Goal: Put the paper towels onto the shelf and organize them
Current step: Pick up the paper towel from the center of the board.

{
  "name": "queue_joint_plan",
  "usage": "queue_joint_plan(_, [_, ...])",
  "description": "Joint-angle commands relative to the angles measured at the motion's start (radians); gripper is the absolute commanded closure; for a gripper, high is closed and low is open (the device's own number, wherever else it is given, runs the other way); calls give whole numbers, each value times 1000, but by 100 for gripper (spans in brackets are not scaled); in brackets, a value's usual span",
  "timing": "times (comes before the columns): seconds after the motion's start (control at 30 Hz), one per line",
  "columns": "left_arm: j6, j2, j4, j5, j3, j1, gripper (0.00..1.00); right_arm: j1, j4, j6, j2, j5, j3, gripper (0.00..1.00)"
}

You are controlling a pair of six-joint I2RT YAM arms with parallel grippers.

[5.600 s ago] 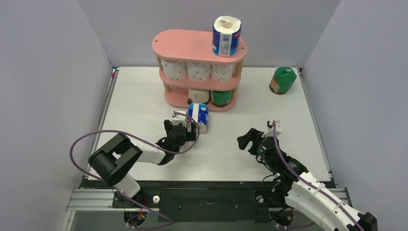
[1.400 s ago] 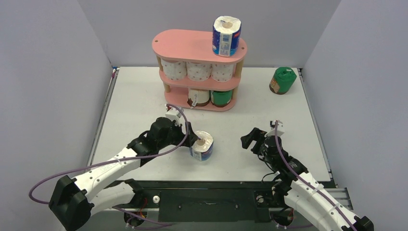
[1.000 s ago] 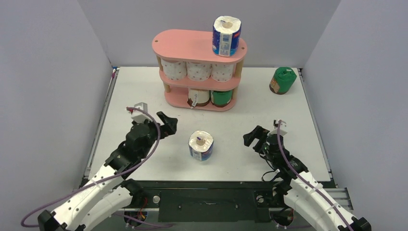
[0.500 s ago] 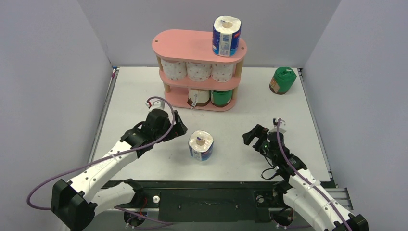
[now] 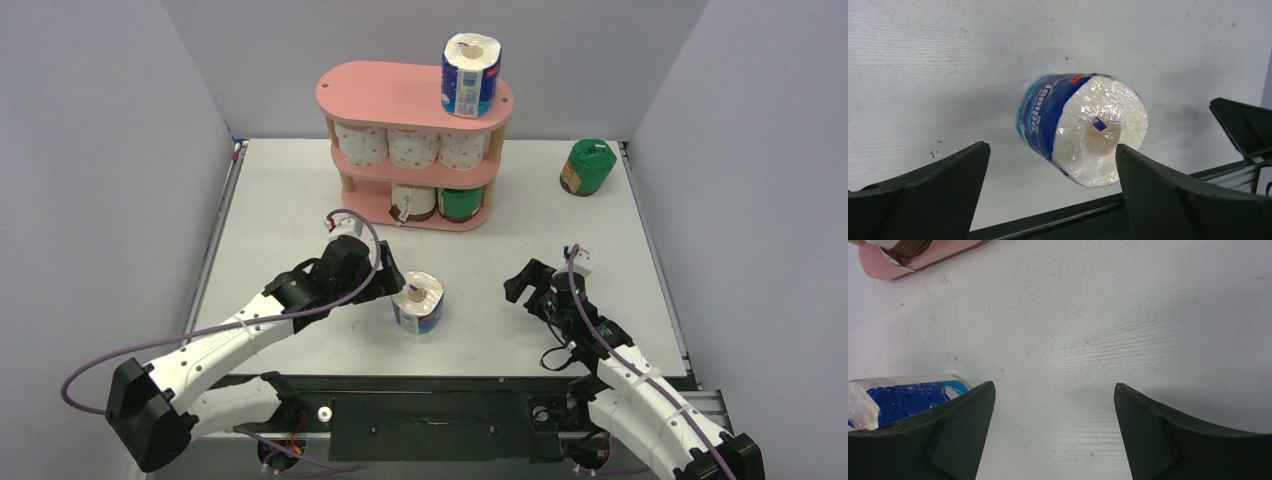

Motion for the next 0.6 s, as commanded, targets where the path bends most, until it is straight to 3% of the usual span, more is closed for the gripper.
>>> queue_joint_plan(0.0, [92, 119, 11, 3, 95, -67, 3, -4, 66, -1, 22, 9, 22, 16])
queue_joint_plan(0.07, [103, 162, -15, -4, 132, -85, 1, -4, 68, -1, 27, 8, 20, 16])
queue_joint_plan(0.43, [125, 251, -9, -3, 131, -91, 32, -5, 61, -13, 23, 10, 19, 17])
queue_joint_plan(0.57, [127, 273, 5, 10, 124, -89, 39, -5, 59, -14, 20, 10, 16, 17])
